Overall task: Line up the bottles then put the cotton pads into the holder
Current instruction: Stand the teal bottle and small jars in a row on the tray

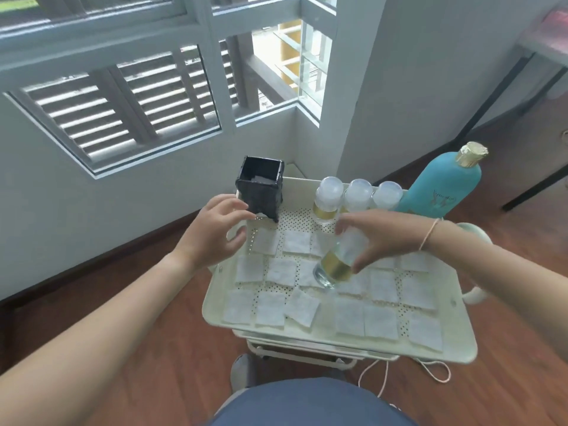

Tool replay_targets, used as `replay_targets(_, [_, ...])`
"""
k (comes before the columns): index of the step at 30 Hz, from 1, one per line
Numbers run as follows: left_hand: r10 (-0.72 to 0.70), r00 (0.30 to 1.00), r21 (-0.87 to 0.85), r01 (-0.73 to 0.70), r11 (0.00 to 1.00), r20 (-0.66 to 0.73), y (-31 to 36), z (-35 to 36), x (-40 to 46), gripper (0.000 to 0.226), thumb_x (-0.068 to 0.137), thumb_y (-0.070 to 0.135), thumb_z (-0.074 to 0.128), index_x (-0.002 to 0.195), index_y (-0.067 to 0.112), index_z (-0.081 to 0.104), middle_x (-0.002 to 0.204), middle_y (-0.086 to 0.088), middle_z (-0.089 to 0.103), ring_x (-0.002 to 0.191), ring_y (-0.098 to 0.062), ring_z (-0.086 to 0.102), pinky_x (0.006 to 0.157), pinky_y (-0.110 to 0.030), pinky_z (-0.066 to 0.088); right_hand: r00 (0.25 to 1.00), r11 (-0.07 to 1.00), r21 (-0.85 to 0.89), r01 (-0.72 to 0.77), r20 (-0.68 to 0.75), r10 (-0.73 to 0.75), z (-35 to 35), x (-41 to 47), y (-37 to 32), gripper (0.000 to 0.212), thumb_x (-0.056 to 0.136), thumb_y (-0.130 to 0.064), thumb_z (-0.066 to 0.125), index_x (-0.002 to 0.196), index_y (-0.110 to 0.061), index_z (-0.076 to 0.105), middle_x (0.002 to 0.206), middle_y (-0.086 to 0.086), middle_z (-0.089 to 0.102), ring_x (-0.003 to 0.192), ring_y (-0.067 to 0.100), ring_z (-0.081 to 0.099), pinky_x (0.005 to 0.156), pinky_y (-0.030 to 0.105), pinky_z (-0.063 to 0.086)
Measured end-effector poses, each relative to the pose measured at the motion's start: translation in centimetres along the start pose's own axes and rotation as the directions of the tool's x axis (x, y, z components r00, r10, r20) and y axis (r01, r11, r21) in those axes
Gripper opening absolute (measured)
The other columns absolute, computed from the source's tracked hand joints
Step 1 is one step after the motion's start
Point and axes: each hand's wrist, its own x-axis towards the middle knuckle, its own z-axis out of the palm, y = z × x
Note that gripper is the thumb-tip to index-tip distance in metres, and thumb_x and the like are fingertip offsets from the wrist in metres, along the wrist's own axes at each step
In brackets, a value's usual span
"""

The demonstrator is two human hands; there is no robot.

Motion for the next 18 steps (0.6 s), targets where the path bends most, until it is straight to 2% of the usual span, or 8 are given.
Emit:
replay_targets(2, [-0.017, 1.0, 0.07, 0.016, 0.997, 0.002, -0.3, 0.3, -0.5, 0.023, 0.08, 0.017, 0.056, 0.098, 0.011, 0.07, 0.108, -0.012, 0.066, 0.112, -0.035, 0.054, 0.103, -0.047, 0.039, 0.996, 1.0, -0.013, 0.011, -0.087, -0.012, -1.4, 1.8, -0.9, 0.06, 0.058, -0.041, 0.08, 0.107, -0.032, 0.046, 0.098, -0.011, 0.05, 0.09, 0.014, 0.047, 0.068, 0.022, 0.03])
replay_targets(4, [-0.041, 0.999, 0.093, 0.041, 0.995, -0.004, -0.6, 0.4, -0.8, 0.027, 0.081, 0.019, 0.051, 0.099, 0.01, 0.069, 0.114, -0.014, 0.063, 0.115, -0.036, 0.053, 0.106, -0.048, 0.035, 0.992, 0.999, -0.013, 0.037, -0.12, -0.038, -2.5, 3.7, -1.6, 0.06, 0.061, -0.035, 0.08, 0.11, -0.029, 0.046, 0.108, -0.004, 0.05, 0.093, 0.018, 0.049, 0.075, 0.026, 0.037])
replay_targets(6, [-0.061, 0.998, 0.074, 0.063, 0.995, -0.021, -0.7, 0.5, -0.8, 0.027, 0.08, 0.016, 0.054, 0.101, 0.008, 0.068, 0.121, -0.017, 0.059, 0.117, -0.037, 0.05, 0.108, -0.045, 0.032, 0.991, 0.998, -0.025, 0.057, -0.116, -0.059, -3.3, 5.6, -2.2, 0.061, 0.064, -0.029, 0.08, 0.114, -0.025, 0.045, 0.117, 0.003, 0.048, 0.095, 0.023, 0.052, 0.085, 0.038, 0.045])
replay_targets(8, [-0.064, 0.998, 0.056, 0.066, 0.996, -0.026, -0.7, 0.5, -0.8, 0.027, 0.078, 0.013, 0.058, 0.103, 0.007, 0.066, 0.126, -0.019, 0.055, 0.12, -0.038, 0.048, 0.109, -0.044, 0.031, 0.989, 0.995, -0.077, 0.064, -0.129, -0.073, -3.8, 7.4, -2.7, 0.061, 0.066, -0.024, 0.079, 0.116, -0.023, 0.044, 0.12, 0.006, 0.044, 0.092, 0.025, 0.053, 0.085, 0.043, 0.048])
replay_targets(13, [-0.103, 0.993, 0.014, 0.103, 0.995, -0.049, -0.8, 0.8, -0.8, 0.027, 0.077, 0.006, 0.062, 0.103, 0.004, 0.065, 0.129, -0.022, 0.052, 0.124, -0.04, 0.044, 0.108, -0.046, 0.033, 0.977, 0.96, -0.274, 0.053, -0.186, -0.107, -3.5, 11.1, -3.1, 0.06, 0.069, -0.017, 0.075, 0.119, -0.021, 0.041, 0.12, 0.01, 0.046, 0.097, 0.027, 0.05, 0.086, 0.042, 0.048])
replay_targets(18, [-0.111, 0.99, 0.01, 0.113, 0.994, -0.09, -0.7, 1.1, -0.6, 0.024, 0.075, 0.007, 0.057, 0.097, 0.003, 0.067, 0.124, -0.022, 0.056, 0.12, -0.04, 0.048, 0.106, -0.045, 0.035, 0.971, 0.93, -0.368, 0.023, -0.213, -0.108, -2.5, 13.1, -2.3, 0.064, 0.068, -0.011, 0.073, 0.121, -0.019, 0.038, 0.122, 0.01, 0.049, 0.099, 0.028, 0.051, 0.085, 0.038, 0.044])
